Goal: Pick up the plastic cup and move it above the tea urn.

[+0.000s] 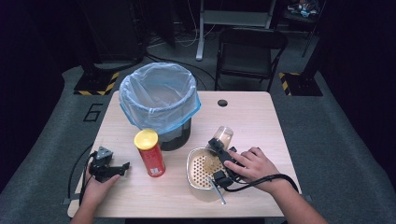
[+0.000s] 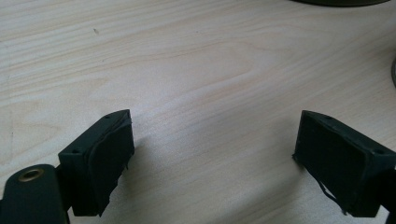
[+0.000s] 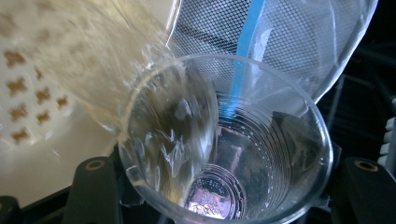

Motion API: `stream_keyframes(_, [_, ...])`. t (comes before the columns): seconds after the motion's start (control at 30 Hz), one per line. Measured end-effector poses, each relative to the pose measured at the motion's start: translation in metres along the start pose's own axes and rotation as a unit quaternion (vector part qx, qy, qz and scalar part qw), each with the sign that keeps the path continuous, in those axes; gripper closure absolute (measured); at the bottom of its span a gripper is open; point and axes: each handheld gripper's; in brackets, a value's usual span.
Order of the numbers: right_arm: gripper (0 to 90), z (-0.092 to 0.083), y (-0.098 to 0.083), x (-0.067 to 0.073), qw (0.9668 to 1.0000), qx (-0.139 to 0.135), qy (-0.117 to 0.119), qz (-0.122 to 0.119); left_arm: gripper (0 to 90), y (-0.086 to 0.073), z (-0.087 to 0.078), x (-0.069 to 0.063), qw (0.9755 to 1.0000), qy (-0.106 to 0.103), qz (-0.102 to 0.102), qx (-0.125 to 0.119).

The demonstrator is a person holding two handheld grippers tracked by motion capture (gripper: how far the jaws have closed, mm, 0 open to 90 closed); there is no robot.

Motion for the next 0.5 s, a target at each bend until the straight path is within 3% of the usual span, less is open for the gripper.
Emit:
stream_keyframes(0.1, [34.2, 0.0000, 0.0023, 0.0005, 0.9991, 0.003, -0.007, -0.042, 11.7, 0.0000, 0.0003, 0.0001, 1.0000, 0.001, 0.001, -0.002])
stream_keyframes(0.13, [34.1, -0.0002, 0.0031, 0.0004, 0.9976, 0.004, 0.011, -0.068, 11.7, 0.0000, 0.0001, 0.0000, 1.0000, 0.000, 0.000, -0.001])
stream_keyframes(0.17, [34.1, -0.0009, 0.0031, 0.0017, 0.9975, 0.003, 0.014, -0.069, 11.7, 0.0000, -0.0001, -0.0001, 1.0000, 0.000, -0.001, 0.001])
stream_keyframes(0.2, [34.0, -0.0027, 0.0034, 0.0026, 0.9973, 0.005, -0.003, -0.073, 11.7, 0.0000, 0.0000, 0.0001, 1.0000, 0.000, 0.000, 0.000])
stream_keyframes(0.23, [33.9, -0.0030, 0.0035, 0.0008, 0.9975, 0.004, 0.008, -0.071, 11.7, 0.0000, -0.0001, -0.0002, 1.0000, 0.000, -0.001, 0.001])
stream_keyframes(0.27, [33.9, -0.0046, 0.0036, -0.0003, 0.9975, 0.005, -0.005, -0.070, 11.7, 0.0000, 0.0002, 0.0001, 1.0000, 0.001, 0.001, -0.001])
stream_keyframes(0.33, [33.8, -0.0052, 0.0032, -0.0023, 0.9978, 0.001, 0.005, -0.066, 11.7, 0.0000, -0.0001, 0.0000, 1.0000, 0.000, 0.000, 0.001])
stream_keyframes(0.37, [33.8, -0.0066, 0.0030, -0.0027, 0.9979, 0.002, -0.004, -0.064, 11.7, 0.0000, -0.0002, -0.0002, 1.0000, -0.001, -0.001, 0.001])
stream_keyframes(0.5, [33.6, -0.0075, 0.0022, -0.0041, 0.9977, -0.001, -0.002, -0.067, 11.7, 0.0000, -0.0001, -0.0001, 1.0000, 0.000, 0.000, 0.001])
Point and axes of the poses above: each handheld gripper's, and its own axes: z roughly forward along the jaws, y roughly out of its top, x roughly to its left, and after that the axes turned 7 degrees about z, right-handed
